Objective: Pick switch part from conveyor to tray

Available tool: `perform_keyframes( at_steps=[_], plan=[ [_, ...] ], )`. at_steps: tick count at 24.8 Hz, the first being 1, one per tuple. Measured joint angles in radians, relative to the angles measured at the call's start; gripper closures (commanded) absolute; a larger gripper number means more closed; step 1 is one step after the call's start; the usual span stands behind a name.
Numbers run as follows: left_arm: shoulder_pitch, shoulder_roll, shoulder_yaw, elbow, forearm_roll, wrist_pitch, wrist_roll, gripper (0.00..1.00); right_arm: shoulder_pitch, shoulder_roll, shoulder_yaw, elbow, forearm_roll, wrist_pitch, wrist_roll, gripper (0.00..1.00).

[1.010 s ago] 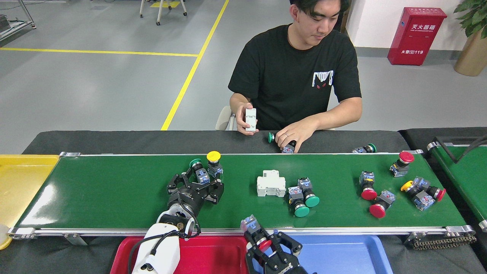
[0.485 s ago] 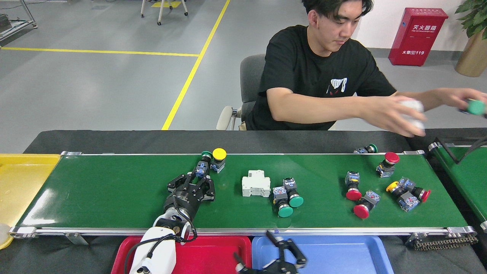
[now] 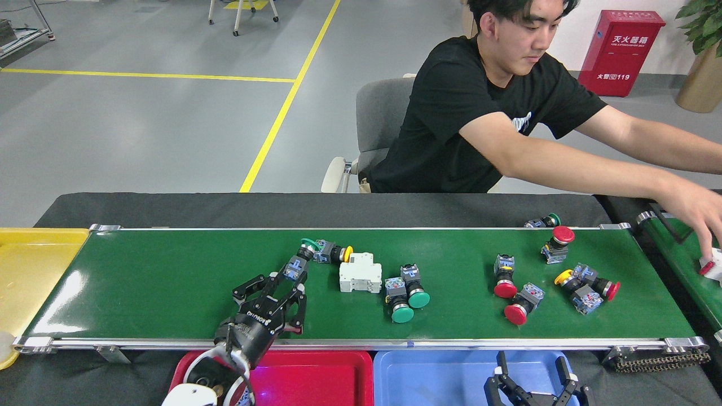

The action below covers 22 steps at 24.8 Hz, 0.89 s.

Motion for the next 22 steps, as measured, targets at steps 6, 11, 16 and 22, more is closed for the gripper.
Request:
perform_keyframes(
  at_steps=[6, 11, 16, 22],
  plan=[
    [0.130, 0.008, 0.040, -0.111, 0.032, -0.138, 0.003, 0.00, -0.131, 0.033, 0.082, 0.118, 0.021, 0.030, 0.055, 0.02],
    [0.149, -0.001, 0.066, -0.113, 0.032, -0.148, 0.003, 0.00, -0.220, 0.091, 0.088, 0.213, 0.051, 0.038, 0.083, 0.15],
    [0.151, -0.028, 0.211, -0.105, 0.082, 0.192, -0.001, 0.00, -0.242, 0.089, 0.088, 0.244, 0.053, 0.045, 0.115, 0.78],
    [0.147, -0.022, 0.310, -0.054, 0.153, 0.310, -0.001, 0.00, -0.243, 0.075, 0.090, 0.237, 0.052, 0.021, 0.131, 0.97]
  ],
)
